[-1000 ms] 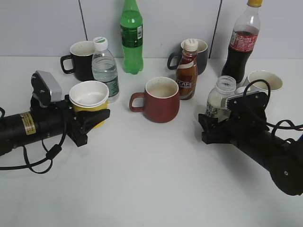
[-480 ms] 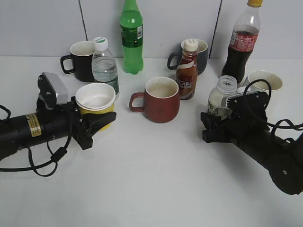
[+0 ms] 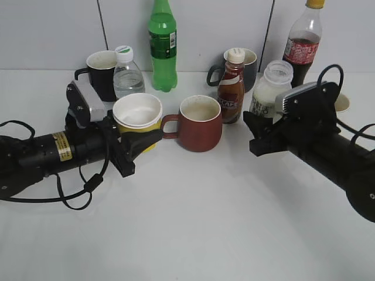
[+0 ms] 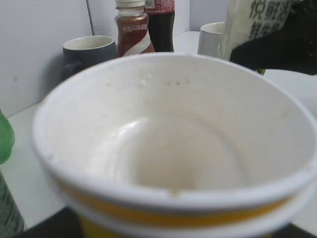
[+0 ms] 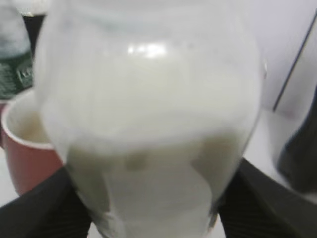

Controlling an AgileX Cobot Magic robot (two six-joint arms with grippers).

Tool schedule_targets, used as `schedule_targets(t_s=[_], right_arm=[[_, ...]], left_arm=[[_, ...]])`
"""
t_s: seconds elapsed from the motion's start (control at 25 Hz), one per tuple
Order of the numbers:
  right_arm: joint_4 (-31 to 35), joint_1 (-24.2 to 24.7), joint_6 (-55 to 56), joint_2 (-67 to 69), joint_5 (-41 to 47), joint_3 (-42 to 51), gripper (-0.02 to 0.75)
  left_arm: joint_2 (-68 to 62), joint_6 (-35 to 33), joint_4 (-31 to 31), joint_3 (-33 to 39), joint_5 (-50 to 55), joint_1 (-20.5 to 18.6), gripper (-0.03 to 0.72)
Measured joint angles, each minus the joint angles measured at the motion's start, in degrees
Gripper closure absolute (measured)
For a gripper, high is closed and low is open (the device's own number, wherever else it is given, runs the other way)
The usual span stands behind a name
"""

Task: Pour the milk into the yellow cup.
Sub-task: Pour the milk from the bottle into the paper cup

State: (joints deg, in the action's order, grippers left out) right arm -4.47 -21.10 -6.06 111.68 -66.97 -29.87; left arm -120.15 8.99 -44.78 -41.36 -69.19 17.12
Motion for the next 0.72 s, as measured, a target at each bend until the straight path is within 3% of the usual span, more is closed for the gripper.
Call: schedule_targets(t_s=[0.36, 0.72], right_arm=[[-11.38, -0.36, -0.43, -9.3, 16.09, -6.6, 0.251], [-19.75, -2.32, -8.35, -9.57, 24.52, -13.78, 0.251]], left_arm=[[0.0, 2.47, 0.12, -3.5, -0.04, 4.41, 0.346], [0.0, 3.72, 4.46, -3.83, -0.04, 9.85, 0.346]])
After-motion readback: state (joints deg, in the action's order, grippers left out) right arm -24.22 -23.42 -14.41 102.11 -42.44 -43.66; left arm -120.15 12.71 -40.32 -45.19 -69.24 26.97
